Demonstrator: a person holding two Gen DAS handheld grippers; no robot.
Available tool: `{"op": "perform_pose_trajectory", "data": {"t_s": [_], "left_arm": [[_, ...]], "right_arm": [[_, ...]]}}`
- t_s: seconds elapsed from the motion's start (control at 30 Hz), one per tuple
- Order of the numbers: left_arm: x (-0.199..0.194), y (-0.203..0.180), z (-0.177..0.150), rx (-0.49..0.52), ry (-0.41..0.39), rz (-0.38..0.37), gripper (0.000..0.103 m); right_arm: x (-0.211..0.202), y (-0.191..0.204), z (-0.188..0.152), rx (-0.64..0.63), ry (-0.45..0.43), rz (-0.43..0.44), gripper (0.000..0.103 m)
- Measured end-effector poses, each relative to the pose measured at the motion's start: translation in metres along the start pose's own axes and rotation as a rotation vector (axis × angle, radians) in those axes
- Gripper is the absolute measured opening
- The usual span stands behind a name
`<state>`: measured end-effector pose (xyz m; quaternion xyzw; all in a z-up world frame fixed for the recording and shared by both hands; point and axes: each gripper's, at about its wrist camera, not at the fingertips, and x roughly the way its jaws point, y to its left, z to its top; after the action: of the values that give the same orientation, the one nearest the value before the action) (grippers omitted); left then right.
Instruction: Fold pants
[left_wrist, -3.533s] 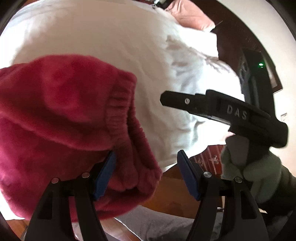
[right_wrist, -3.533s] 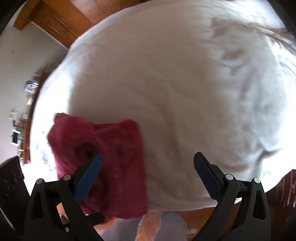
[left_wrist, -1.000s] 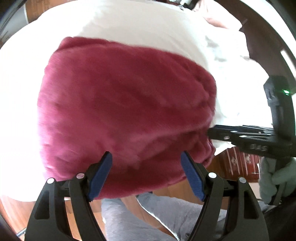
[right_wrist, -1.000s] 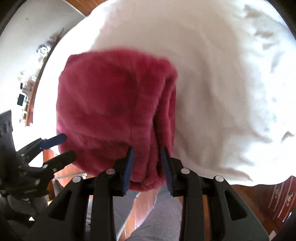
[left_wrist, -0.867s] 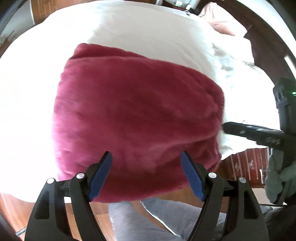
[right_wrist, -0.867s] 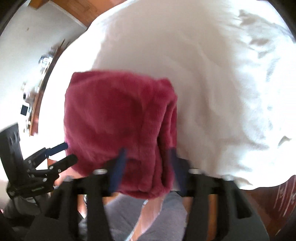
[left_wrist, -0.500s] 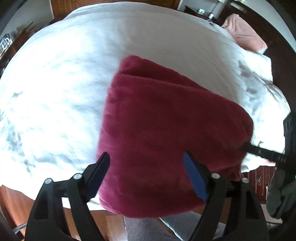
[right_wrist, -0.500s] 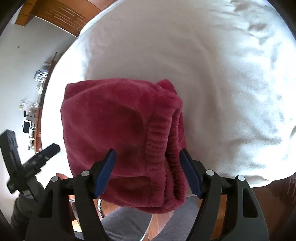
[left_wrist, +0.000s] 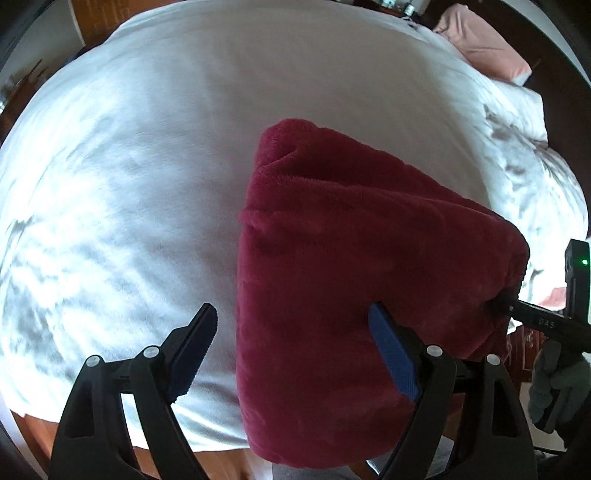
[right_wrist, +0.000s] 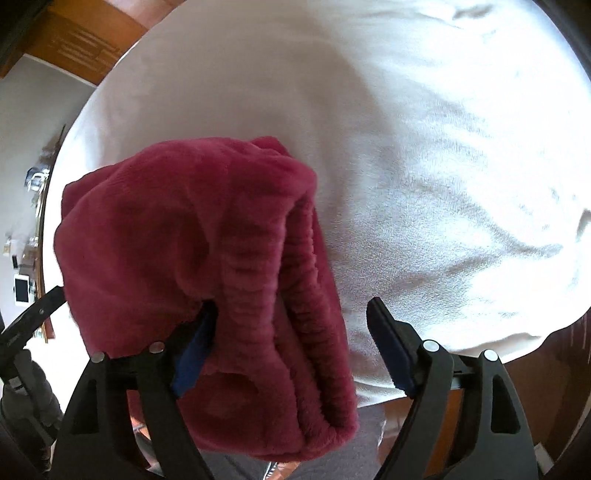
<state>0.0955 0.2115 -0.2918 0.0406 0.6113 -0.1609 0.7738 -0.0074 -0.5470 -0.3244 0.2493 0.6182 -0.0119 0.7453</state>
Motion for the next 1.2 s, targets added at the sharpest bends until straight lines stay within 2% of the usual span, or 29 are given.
{"op": "perform_pose_trajectory", "data": {"t_s": [0.1, 0.27, 0.47, 0.63, 0.9, 1.0, 1.07, 1.1, 1.13, 1.17, 1.2], "left_arm": [[0.005, 0.000, 0.003, 0.040, 0.011, -0.009, 0.083], [0.016, 0.002, 0.011, 0.078, 0.032, -0.037, 0.086], [0.035, 0.008, 0.016, 0.093, 0.062, -0.084, 0.093], [0.052, 0.018, 0.018, 0.076, 0.087, -0.155, 0.097], [0.074, 0.029, 0.017, 0.051, 0.116, -0.241, 0.098], [0.086, 0.034, 0.017, -0.004, 0.145, -0.288, 0.098], [0.093, 0.039, 0.017, -0.048, 0.159, -0.342, 0.098], [0.093, 0.041, 0.017, -0.062, 0.162, -0.366, 0.093], [0.095, 0.043, 0.016, -0.086, 0.168, -0.410, 0.082], [0.095, 0.045, 0.016, -0.111, 0.178, -0.442, 0.078], [0.093, 0.045, 0.016, -0.127, 0.180, -0.461, 0.070]], "right_arm": [[0.010, -0.004, 0.001, 0.034, 0.005, 0.010, 0.087], [0.026, -0.032, 0.000, 0.149, 0.050, 0.156, 0.096], [0.039, -0.049, -0.003, 0.193, 0.081, 0.278, 0.100], [0.056, -0.056, -0.003, 0.203, 0.100, 0.371, 0.101], [0.071, -0.047, 0.004, 0.192, 0.121, 0.401, 0.101], [0.073, -0.040, 0.005, 0.187, 0.128, 0.407, 0.097], [0.071, -0.036, 0.007, 0.189, 0.129, 0.424, 0.081], [0.069, -0.033, 0.008, 0.192, 0.127, 0.428, 0.079], [0.066, -0.031, 0.010, 0.191, 0.128, 0.427, 0.073], [0.062, -0.028, 0.011, 0.189, 0.127, 0.429, 0.067], [0.058, -0.026, 0.012, 0.190, 0.125, 0.433, 0.065]]}}
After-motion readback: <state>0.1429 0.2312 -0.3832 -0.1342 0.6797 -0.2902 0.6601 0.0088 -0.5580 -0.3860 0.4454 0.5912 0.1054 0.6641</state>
